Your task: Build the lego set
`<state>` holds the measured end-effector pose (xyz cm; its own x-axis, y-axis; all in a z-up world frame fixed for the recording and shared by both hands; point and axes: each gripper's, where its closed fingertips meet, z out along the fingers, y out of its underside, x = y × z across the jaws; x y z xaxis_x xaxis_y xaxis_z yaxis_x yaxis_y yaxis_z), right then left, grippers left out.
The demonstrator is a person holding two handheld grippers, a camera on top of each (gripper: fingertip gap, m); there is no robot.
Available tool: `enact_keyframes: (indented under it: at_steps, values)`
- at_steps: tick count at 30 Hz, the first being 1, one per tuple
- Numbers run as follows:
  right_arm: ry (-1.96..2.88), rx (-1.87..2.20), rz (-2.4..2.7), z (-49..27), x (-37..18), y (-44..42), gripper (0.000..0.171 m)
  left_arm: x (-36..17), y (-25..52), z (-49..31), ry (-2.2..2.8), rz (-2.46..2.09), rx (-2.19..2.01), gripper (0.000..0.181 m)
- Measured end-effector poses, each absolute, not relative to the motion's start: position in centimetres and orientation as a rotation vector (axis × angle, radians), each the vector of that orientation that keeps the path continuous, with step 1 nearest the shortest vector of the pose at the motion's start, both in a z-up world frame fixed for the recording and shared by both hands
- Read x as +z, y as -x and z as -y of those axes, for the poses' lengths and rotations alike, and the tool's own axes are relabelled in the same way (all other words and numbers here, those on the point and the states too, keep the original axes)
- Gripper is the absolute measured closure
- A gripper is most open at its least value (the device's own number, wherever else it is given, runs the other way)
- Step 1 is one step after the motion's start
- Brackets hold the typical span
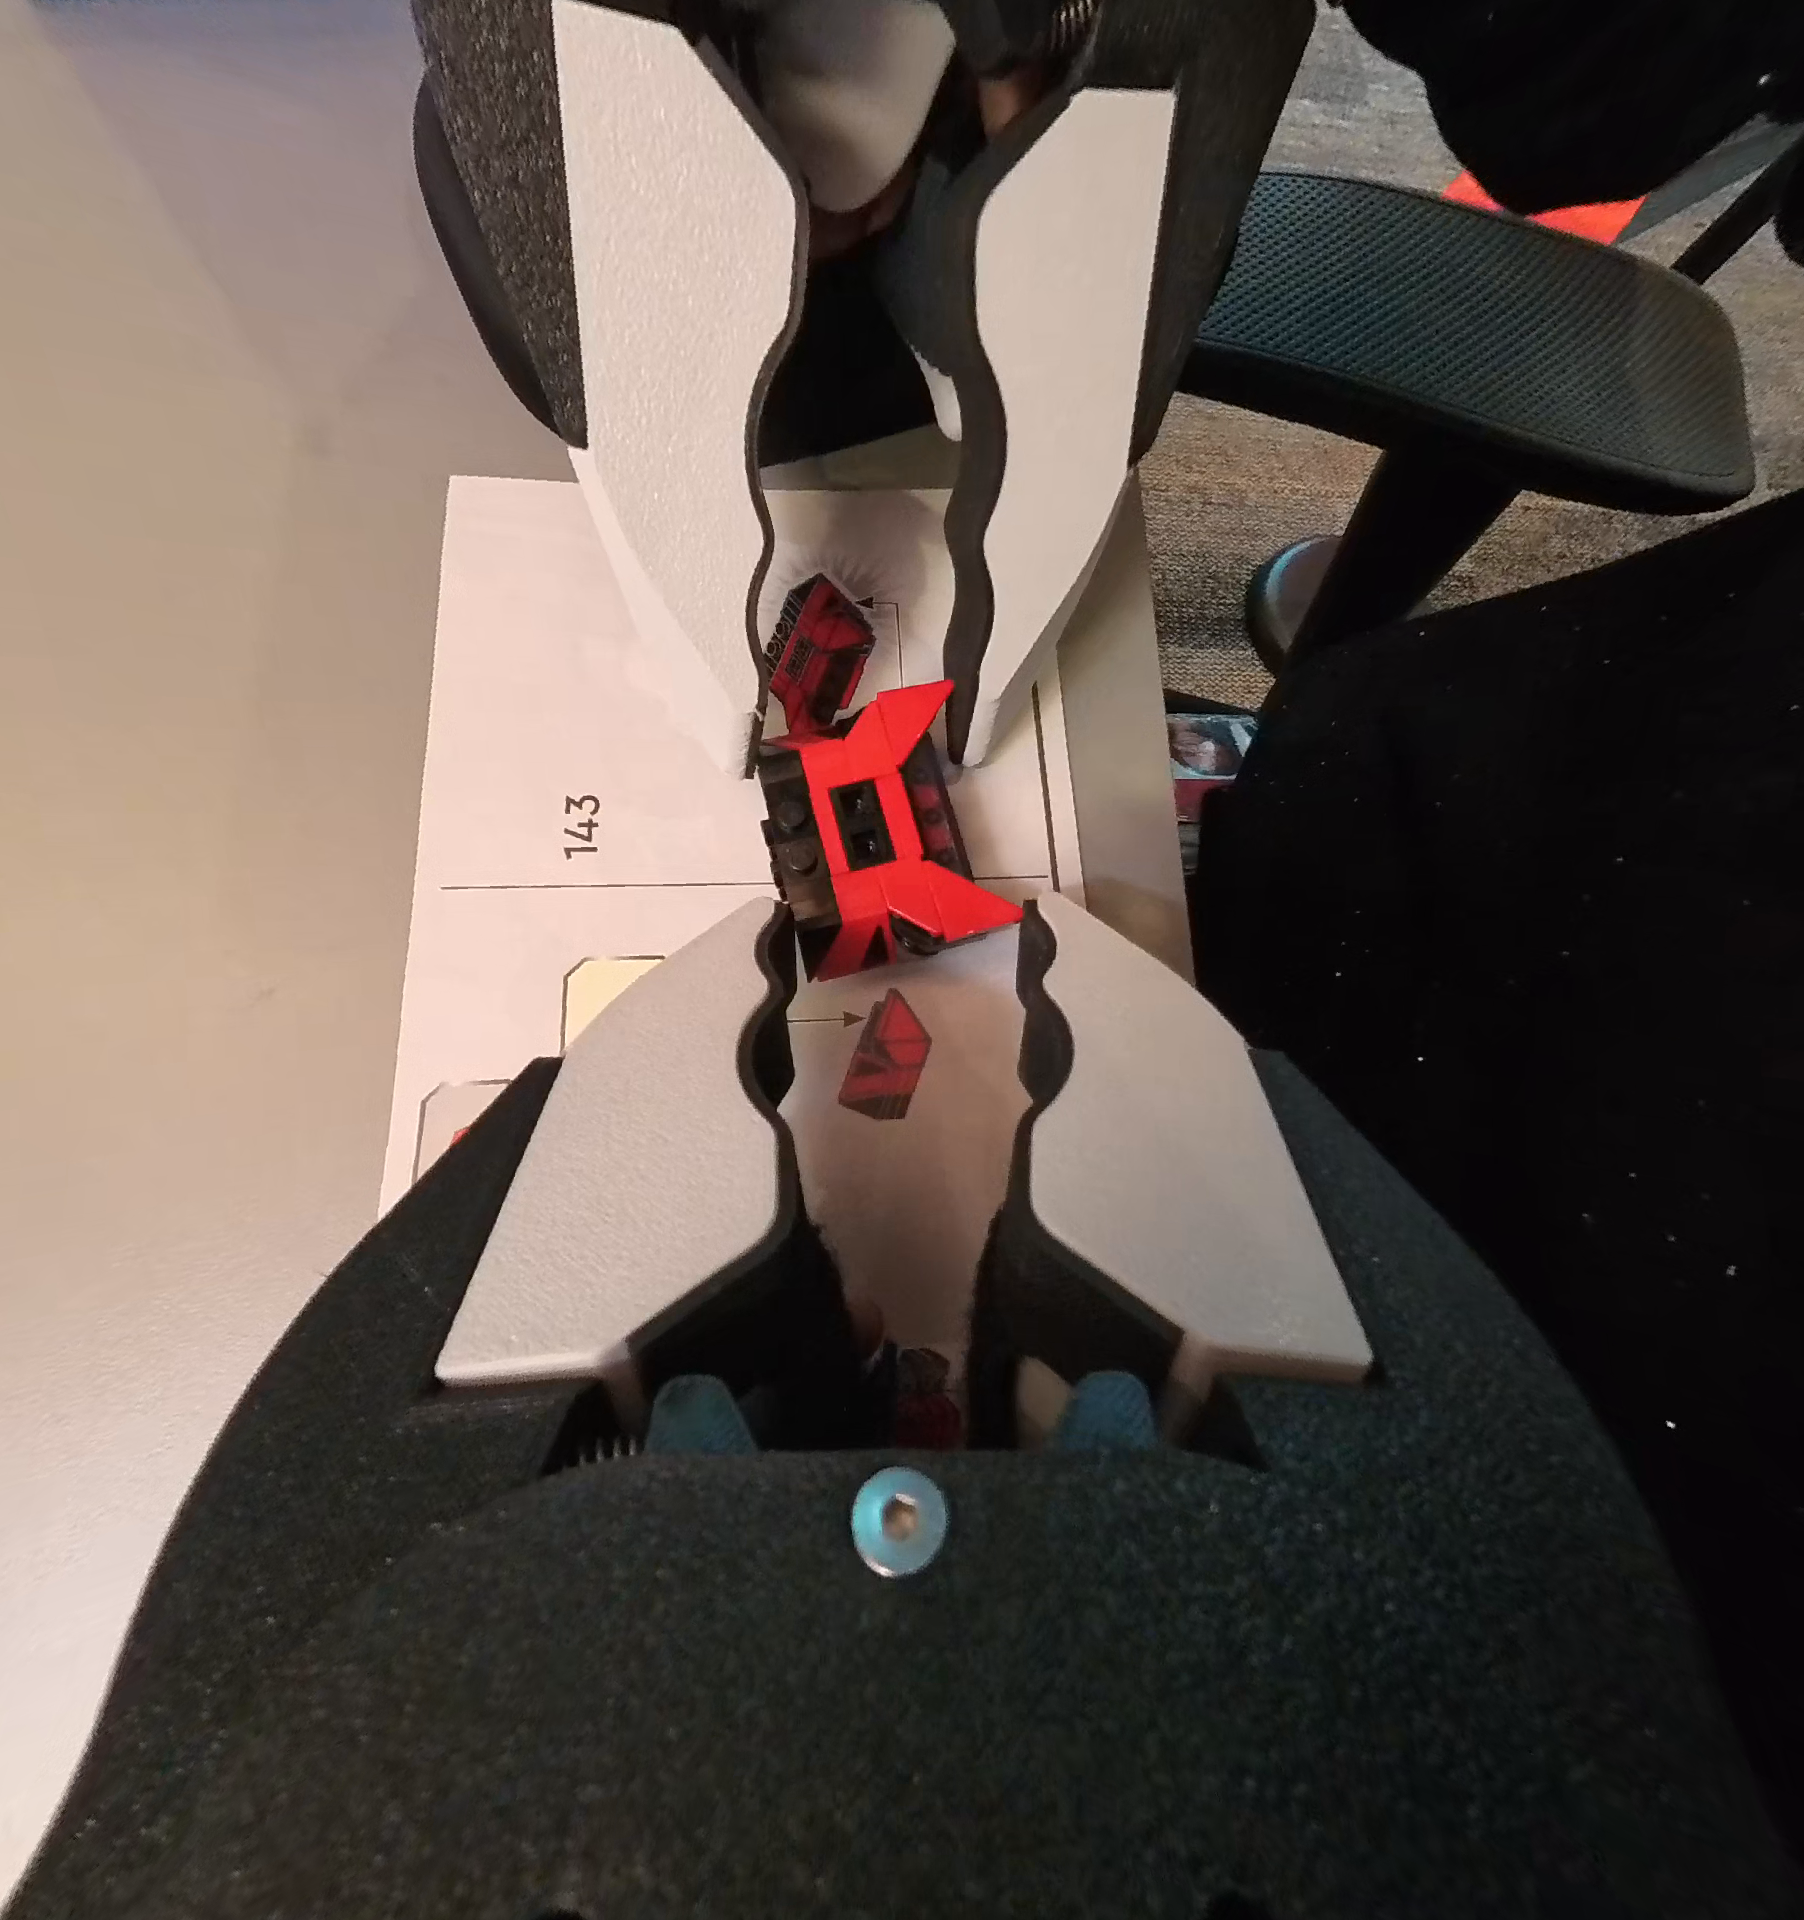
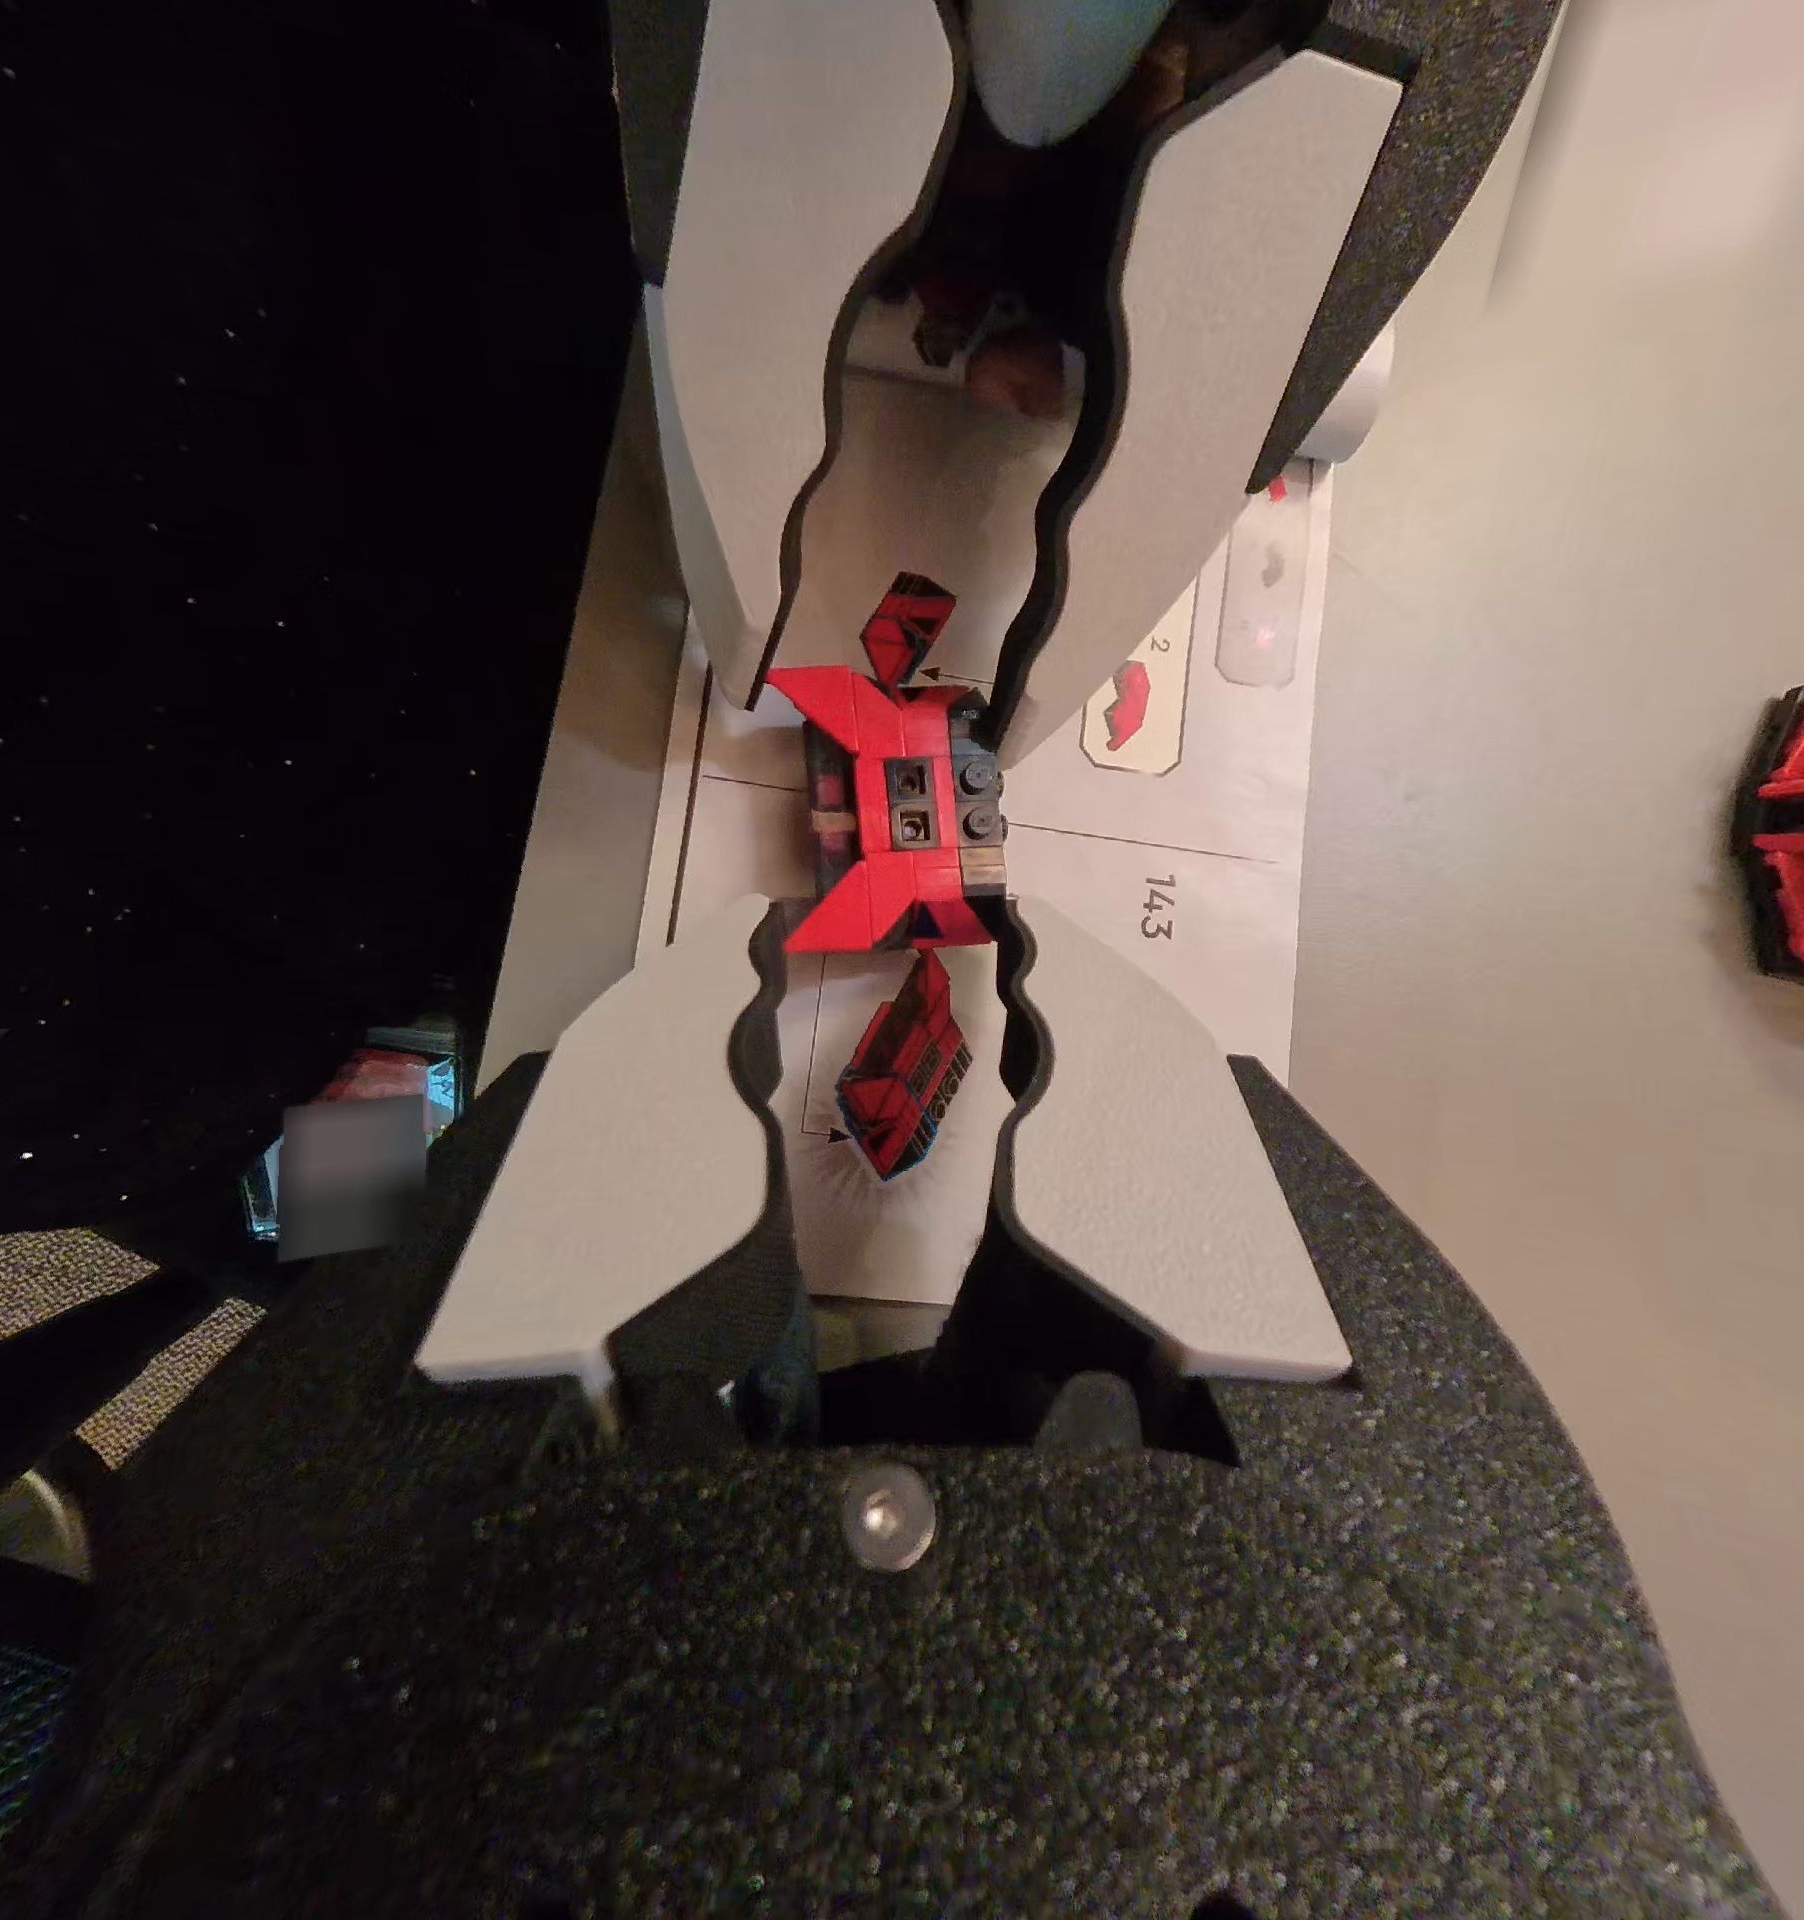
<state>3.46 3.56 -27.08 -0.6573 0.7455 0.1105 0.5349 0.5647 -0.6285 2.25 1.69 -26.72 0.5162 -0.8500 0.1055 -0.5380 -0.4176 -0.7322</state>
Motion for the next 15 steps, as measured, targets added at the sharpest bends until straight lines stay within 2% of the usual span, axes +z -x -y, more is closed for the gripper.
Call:
enact_keyframes:
  at_steps: [5,9,15]
  values:
    - [1.049,0.93,2.413,-3.16,-26.76,-3.26,0.131,-26.75,-2.04,-1.24,2.112,-1.134,-0.649,0.14]
    - [0.952,0.971,2.464,-2.65,-26.77,-3.62,0.12,-26.75,-2.01,-1.03,2.098,-1.161,-0.653,0.14]
    - [0.907,0.98,2.503,-2.88,-26.71,-3.51,0.13,-26.74,-2.04,-0.98,2.094,-1.181,-0.662,0.14]
